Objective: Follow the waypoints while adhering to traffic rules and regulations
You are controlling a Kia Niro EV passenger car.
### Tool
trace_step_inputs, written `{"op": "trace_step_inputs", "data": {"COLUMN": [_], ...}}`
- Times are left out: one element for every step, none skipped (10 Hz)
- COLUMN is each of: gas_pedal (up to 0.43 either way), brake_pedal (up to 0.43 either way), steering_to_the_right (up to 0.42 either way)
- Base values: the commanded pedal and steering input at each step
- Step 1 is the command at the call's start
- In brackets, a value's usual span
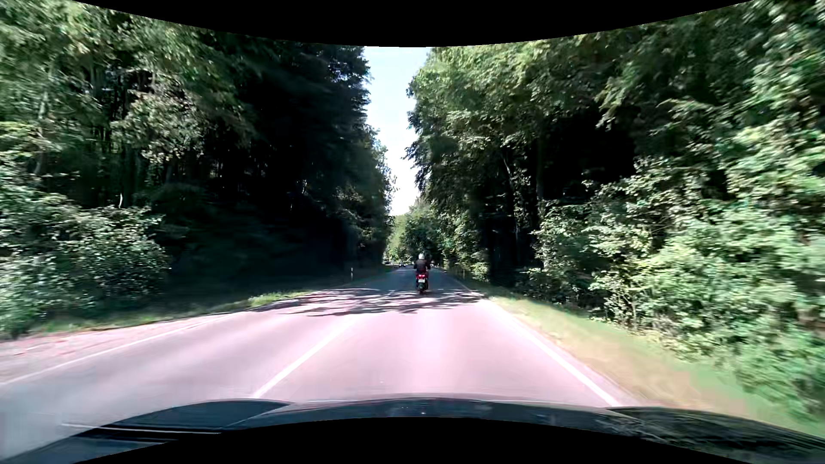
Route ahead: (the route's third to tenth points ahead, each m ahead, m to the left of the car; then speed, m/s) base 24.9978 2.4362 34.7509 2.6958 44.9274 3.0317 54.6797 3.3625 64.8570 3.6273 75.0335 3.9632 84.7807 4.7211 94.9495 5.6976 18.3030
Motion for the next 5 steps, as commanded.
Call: {"op": "trace_step_inputs", "data": {"gas_pedal": [0.177, 0.177, 0.169, 0.157, 0.157], "brake_pedal": [0.006, 0.006, 0.006, 0.006, 0.006], "steering_to_the_right": [0.001, 0.001, 0.000, 0.000, 0.000]}}
